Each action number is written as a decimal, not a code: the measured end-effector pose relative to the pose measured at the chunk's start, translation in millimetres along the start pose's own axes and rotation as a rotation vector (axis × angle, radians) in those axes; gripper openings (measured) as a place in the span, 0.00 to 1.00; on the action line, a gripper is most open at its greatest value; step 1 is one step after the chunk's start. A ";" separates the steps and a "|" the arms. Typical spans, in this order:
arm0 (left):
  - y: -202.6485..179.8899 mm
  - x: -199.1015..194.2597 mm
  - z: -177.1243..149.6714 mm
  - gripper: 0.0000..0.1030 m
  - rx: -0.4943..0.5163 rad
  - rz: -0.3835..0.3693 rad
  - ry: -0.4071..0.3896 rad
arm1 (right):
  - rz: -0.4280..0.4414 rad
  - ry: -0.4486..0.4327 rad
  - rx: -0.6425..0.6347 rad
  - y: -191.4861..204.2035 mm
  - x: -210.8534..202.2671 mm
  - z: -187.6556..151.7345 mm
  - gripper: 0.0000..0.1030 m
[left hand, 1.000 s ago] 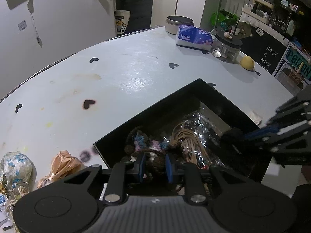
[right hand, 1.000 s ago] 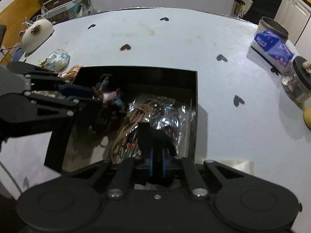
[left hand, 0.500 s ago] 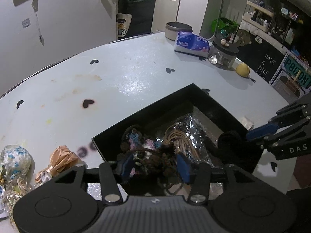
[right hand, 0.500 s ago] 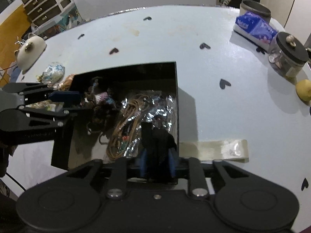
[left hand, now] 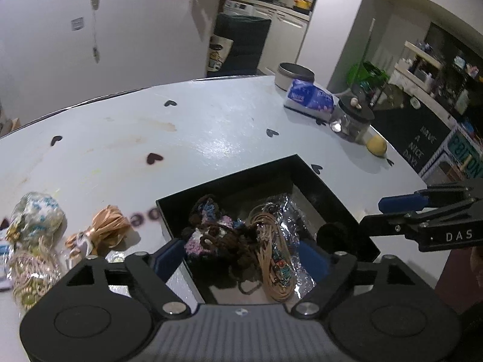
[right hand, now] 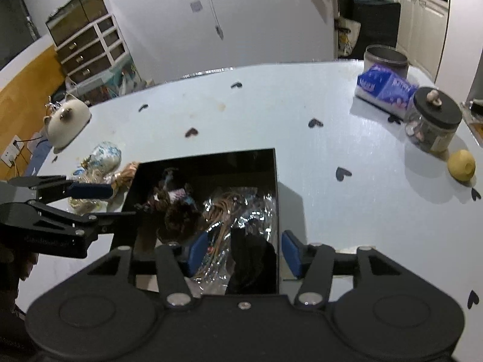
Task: Organize soft objects
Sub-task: 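Lift both tools out of the box and move toward the remaining items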
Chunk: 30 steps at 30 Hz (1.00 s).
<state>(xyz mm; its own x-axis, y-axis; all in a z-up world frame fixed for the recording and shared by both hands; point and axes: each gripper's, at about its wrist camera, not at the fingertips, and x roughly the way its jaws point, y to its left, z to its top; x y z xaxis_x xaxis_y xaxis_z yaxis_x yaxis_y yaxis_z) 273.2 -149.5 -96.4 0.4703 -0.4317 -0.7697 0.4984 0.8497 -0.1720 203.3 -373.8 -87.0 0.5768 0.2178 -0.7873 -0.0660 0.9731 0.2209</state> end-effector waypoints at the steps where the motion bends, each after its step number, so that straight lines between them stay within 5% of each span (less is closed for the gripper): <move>1: -1.0 -3.0 -1.4 0.87 -0.009 0.004 -0.005 | 0.004 -0.012 -0.001 0.1 -2.4 -1.3 0.57; 9: -4.4 -24.1 -17.8 0.99 -0.117 0.071 -0.066 | -0.003 -0.108 -0.011 -1.7 -19.5 -12.7 0.72; 17: -6.3 -41.8 -35.3 1.00 -0.200 0.131 -0.138 | -0.034 -0.215 -0.035 -1.6 -33.1 -26.5 0.95; 30: 0.4 -68.5 -59.5 1.00 -0.264 0.220 -0.224 | -0.061 -0.360 -0.075 14.1 -45.7 -37.8 1.00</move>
<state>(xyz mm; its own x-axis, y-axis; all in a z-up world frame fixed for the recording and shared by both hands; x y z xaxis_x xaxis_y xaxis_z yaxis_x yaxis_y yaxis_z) 197.9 -101.5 -80.3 0.7064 -0.2615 -0.6577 0.1777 0.9650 -0.1929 145.2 -367.2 -69.6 0.8303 0.1321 -0.5415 -0.0748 0.9891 0.1267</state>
